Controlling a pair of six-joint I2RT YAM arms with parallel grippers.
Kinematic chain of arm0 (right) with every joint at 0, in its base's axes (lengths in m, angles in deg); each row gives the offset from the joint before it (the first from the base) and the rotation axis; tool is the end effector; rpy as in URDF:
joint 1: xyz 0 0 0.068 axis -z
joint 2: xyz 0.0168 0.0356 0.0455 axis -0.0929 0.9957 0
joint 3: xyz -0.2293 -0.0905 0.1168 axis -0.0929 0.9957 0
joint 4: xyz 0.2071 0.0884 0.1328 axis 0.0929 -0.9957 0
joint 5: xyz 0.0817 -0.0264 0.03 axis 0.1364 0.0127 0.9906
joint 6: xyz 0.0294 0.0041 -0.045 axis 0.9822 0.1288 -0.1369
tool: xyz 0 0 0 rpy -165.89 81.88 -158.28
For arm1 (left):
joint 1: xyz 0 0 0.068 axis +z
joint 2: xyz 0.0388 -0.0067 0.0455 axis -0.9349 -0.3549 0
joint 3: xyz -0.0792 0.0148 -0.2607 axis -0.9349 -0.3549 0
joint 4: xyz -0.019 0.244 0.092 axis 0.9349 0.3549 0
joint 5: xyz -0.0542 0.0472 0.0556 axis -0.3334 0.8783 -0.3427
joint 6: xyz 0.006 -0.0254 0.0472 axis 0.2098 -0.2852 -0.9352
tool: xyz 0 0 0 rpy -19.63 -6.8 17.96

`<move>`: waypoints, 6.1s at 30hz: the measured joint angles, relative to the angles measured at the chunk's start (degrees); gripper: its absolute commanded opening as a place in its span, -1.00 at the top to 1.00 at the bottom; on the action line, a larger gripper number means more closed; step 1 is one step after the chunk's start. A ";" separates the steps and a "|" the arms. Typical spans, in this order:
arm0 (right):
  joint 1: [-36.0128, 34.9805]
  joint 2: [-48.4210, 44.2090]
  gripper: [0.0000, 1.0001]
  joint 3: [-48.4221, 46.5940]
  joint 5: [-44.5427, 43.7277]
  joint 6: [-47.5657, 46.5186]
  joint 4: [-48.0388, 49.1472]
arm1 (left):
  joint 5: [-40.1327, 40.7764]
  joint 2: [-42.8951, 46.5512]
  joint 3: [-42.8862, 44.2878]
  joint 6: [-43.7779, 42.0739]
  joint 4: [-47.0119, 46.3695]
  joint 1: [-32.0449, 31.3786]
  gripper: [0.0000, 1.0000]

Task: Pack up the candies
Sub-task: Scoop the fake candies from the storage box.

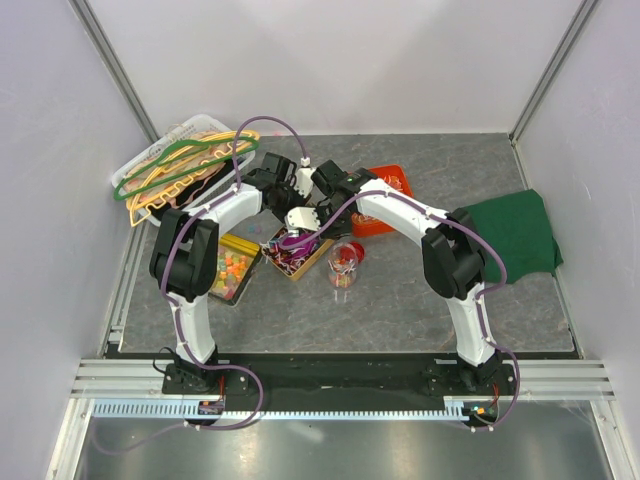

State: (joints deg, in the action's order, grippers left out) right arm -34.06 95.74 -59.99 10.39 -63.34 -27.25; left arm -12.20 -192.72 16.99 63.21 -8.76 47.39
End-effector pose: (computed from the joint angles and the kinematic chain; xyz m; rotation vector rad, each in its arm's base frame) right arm 0.3407 0.2897 0.2171 -2.2226 1.6407 0.1892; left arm 0.3843 -0.1655 0.1939 1.0523 2.3131 -0.3941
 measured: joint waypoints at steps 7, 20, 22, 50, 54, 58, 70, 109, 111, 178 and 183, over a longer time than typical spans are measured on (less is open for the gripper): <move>0.26 0.02 1.00 -0.02 -0.28 -0.79 -0.24 | 0.00 0.00 0.00 0.00 -0.07 -0.02 0.96; 1.60 0.11 1.00 -0.02 1.27 -1.66 -0.42 | -0.04 0.00 0.00 -0.04 -0.92 -0.07 0.96; 1.60 0.11 1.00 -0.02 1.25 -1.68 -0.37 | -0.07 -0.02 0.00 -0.13 -0.90 -0.07 0.96; 0.85 2.93 1.00 -2.19 -2.01 -3.17 -2.43 | -2.93 -6.95 9.20 -9.31 8.31 -1.01 0.96; 0.66 3.23 1.00 -2.56 -1.90 -3.13 -3.80 | -2.80 -6.95 9.20 -10.88 8.63 -1.77 0.96; 0.59 3.39 1.00 -2.60 -1.90 -2.80 -4.81 | -1.62 -6.95 9.18 -12.52 8.81 -2.84 0.96; 0.66 4.66 1.00 -6.67 -1.84 -3.02 -9.16 | -0.35 -7.04 9.18 -13.25 8.37 -3.50 0.96; 1.62 7.28 1.00 -11.28 1.25 -4.61 -15.52 | 7.17 -4.96 3.21 -16.90 1.11 -7.17 0.96; 1.62 7.28 1.00 -11.28 1.25 -4.66 -15.52 | 7.15 -4.94 3.13 -16.90 0.96 -7.17 0.96; 3.45 1.99 1.00 -1.29 2.86 -2.32 -4.85 | 7.08 -3.32 -0.55 -16.81 -5.07 -6.88 0.96; 3.45 1.64 1.00 -1.25 2.14 -2.82 -4.79 | 7.15 -2.97 -1.11 -16.81 -6.01 -6.88 0.96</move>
State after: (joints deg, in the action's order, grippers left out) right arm -30.61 97.38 -61.24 12.54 -66.16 -32.03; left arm -5.06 -195.69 15.88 46.40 -14.77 40.50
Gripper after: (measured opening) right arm 0.349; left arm 0.031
